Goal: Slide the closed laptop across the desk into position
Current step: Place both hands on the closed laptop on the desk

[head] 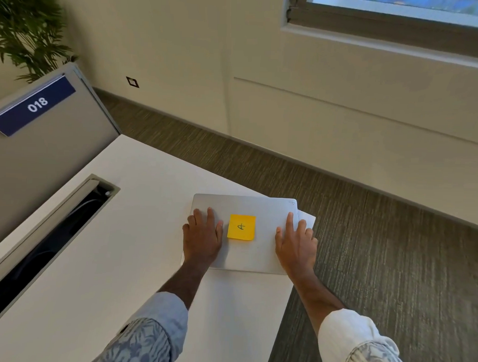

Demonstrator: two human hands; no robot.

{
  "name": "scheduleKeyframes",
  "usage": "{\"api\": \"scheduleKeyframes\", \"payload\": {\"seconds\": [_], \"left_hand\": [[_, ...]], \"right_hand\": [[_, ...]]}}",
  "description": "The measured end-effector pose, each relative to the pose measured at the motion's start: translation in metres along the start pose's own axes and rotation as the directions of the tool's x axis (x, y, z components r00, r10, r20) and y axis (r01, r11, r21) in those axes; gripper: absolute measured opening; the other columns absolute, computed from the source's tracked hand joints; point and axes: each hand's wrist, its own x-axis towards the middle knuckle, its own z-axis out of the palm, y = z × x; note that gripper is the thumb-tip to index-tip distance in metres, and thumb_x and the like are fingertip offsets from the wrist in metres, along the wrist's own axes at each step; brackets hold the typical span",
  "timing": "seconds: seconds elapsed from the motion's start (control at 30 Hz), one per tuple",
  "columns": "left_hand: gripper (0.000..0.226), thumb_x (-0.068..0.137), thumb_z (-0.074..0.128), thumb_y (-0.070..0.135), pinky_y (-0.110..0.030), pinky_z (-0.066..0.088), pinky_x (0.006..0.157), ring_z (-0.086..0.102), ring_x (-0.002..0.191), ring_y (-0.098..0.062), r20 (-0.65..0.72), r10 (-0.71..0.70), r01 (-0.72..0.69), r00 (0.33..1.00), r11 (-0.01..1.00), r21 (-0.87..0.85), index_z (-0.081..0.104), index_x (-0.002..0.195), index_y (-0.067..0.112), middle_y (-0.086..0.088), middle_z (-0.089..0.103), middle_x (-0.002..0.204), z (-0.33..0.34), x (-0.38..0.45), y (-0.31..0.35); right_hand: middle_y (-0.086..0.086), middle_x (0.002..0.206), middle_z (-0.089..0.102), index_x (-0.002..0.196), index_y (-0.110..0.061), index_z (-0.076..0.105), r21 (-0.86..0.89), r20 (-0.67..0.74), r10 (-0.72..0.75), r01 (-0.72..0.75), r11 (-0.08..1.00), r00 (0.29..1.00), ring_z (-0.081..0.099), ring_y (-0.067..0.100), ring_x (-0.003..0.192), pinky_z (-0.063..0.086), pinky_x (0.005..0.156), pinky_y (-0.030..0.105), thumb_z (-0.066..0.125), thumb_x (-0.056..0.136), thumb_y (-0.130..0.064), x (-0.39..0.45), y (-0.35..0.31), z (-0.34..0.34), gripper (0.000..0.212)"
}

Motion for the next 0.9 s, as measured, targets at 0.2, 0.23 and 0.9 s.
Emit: {"api": "scheduleKeyframes", "payload": {"seconds": [0.2, 0.23, 0.9], "left_hand": [[0.049, 0.100, 0.045, 0.047, -0.044, 0.046, 0.073, 0.053, 0.099, -0.036, 0.013, -0.069, 0.069, 0.998, 0.998, 0.012, 0.051, 0.137, 0.015, -0.024, 0.053, 0.121, 0.004, 0.001, -0.001], [0.049, 0.100, 0.045, 0.047, -0.044, 0.047, 0.073, 0.052, 0.100, -0.037, 0.016, -0.077, 0.077, 0.997, 0.997, 0.008, 0.050, 0.138, 0.017, -0.025, 0.052, 0.123, 0.006, 0.000, -0.003], [0.061, 0.090, 0.047, 0.071, -0.042, 0.043, 0.076, 0.046, 0.101, -0.034, 0.149, -0.235, 0.270, 0.960, 0.918, -0.290, 0.036, 0.139, 0.036, -0.018, 0.043, 0.116, 0.004, 0.011, -0.014]], "right_hand": [[0.017, 0.123, 0.051, 0.149, -0.013, 0.033, 0.055, 0.023, 0.023, -0.024, 0.998, 0.999, 0.061, 0.033, 0.091, 0.056, 0.057, 0.040, 0.037, 0.099, -0.053, 0.002, -0.006, 0.000, 0.064], [0.017, 0.124, 0.049, 0.150, -0.014, 0.031, 0.064, 0.028, 0.024, -0.026, 0.998, 0.999, 0.061, 0.033, 0.092, 0.057, 0.057, 0.041, 0.036, 0.099, -0.054, 0.002, -0.007, 0.000, 0.065], [0.015, 0.126, 0.040, 0.149, -0.018, 0.027, 0.226, 0.036, 0.083, -0.089, 0.970, 0.996, 0.055, 0.030, 0.098, 0.055, 0.065, 0.042, 0.037, 0.098, -0.054, 0.004, -0.010, -0.003, 0.064]]}}
